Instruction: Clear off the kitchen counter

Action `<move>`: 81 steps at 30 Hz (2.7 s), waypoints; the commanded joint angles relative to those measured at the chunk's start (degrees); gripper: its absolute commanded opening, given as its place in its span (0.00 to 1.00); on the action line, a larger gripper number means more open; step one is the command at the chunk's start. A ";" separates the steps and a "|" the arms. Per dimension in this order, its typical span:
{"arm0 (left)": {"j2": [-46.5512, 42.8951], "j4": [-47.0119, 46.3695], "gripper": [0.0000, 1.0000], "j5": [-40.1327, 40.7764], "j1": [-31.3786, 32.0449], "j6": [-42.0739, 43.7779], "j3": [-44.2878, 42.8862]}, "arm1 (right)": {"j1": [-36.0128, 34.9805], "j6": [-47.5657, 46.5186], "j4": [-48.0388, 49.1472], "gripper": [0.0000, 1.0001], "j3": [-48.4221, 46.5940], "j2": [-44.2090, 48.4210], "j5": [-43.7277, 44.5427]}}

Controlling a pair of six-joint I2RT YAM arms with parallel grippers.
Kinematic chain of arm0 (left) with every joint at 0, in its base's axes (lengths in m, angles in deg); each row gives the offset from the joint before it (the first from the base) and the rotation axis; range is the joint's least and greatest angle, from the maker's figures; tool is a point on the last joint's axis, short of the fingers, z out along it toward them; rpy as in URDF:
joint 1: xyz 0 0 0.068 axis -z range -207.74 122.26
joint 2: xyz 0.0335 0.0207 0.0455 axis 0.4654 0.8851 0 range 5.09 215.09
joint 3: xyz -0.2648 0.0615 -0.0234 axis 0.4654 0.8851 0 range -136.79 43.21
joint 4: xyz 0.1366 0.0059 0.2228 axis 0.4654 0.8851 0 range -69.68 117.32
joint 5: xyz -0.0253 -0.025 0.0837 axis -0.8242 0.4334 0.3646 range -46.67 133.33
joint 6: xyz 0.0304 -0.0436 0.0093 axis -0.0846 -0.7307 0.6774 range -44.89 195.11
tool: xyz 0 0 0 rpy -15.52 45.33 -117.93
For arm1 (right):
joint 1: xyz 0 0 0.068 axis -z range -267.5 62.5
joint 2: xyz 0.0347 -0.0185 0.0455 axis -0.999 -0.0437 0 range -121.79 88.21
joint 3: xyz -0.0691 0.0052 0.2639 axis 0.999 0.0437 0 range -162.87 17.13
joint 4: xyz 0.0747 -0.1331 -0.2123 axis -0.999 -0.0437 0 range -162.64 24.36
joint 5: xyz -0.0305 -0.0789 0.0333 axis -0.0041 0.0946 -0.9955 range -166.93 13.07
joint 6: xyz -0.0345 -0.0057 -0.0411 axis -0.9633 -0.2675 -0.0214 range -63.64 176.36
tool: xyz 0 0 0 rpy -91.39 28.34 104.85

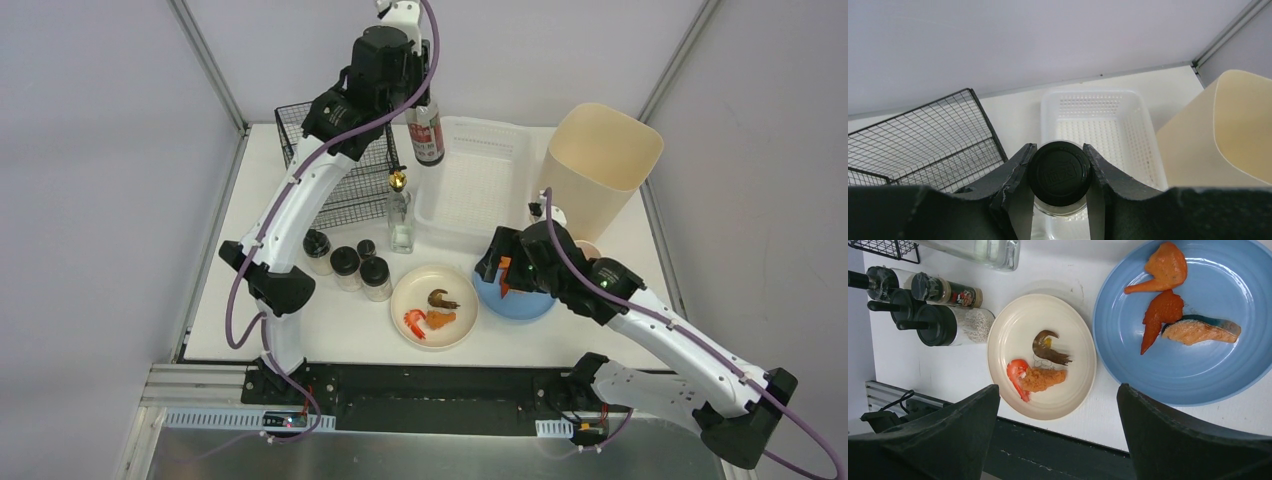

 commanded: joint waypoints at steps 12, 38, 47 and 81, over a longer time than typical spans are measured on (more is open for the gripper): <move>-1.53 -22.24 0.00 3.16 -8.61 1.87 -1.23 | -0.05 1.04 3.83 0.91 2.01 1.12 -3.20; 7.10 -30.97 0.00 3.29 -18.49 3.45 -2.82 | -0.08 2.54 4.72 0.90 4.26 3.39 -1.92; 8.72 -32.10 0.00 5.02 -18.47 6.16 -0.68 | -0.02 3.34 5.73 0.90 5.41 2.48 -2.78; 8.95 -31.82 0.00 1.63 -18.29 4.26 14.49 | -0.01 3.74 8.88 0.90 8.86 1.82 -5.58</move>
